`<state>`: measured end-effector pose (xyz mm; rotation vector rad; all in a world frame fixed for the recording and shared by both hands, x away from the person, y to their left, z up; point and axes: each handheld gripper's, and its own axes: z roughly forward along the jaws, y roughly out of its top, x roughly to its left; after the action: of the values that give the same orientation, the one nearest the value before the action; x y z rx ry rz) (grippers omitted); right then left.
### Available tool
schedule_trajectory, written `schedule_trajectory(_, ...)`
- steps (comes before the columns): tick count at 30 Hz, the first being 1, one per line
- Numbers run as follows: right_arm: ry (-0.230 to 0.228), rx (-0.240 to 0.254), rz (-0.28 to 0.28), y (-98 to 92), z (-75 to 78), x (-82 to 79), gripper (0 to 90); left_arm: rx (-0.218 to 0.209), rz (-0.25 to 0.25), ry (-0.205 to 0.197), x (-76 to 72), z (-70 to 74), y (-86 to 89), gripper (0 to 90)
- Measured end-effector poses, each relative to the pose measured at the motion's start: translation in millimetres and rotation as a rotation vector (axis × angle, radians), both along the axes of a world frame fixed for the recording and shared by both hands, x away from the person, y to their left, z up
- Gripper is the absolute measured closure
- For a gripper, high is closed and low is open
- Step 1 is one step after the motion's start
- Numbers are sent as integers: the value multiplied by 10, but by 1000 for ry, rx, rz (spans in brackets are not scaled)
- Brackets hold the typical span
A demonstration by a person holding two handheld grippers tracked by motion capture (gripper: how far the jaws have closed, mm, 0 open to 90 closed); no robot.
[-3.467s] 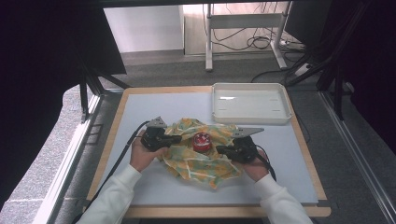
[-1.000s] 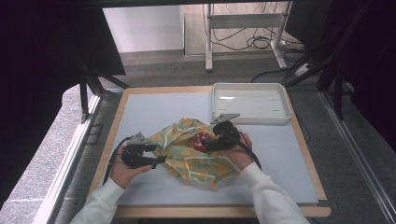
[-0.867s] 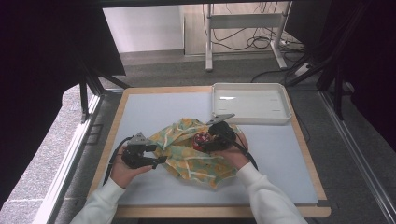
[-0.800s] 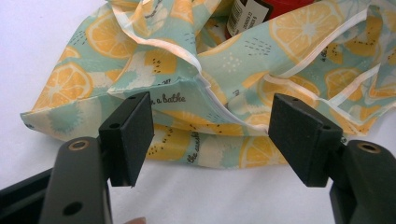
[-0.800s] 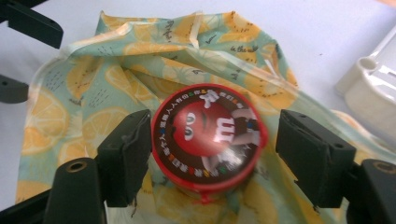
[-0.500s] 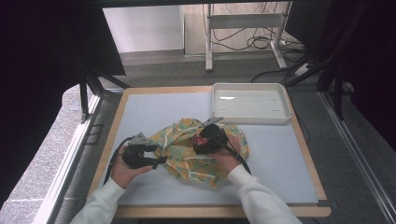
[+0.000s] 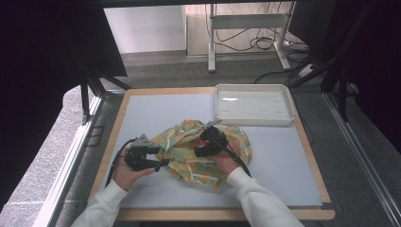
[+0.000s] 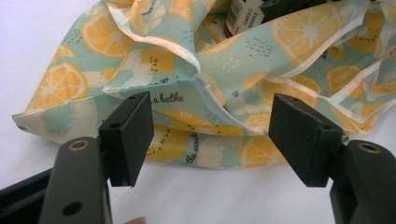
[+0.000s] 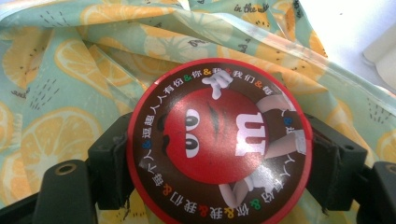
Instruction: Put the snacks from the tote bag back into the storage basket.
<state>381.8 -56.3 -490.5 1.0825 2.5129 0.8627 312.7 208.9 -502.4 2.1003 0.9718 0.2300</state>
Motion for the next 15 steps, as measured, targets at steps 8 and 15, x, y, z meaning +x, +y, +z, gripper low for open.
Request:
schedule_trajectory(8,-55,39,9,-88,190,-62,229,4,-5,2,3,-6,-1,317)
schedule_trajectory(15,-72,109,22,-261,420,-71,230,9,-8,5,6,-13,-9,318)
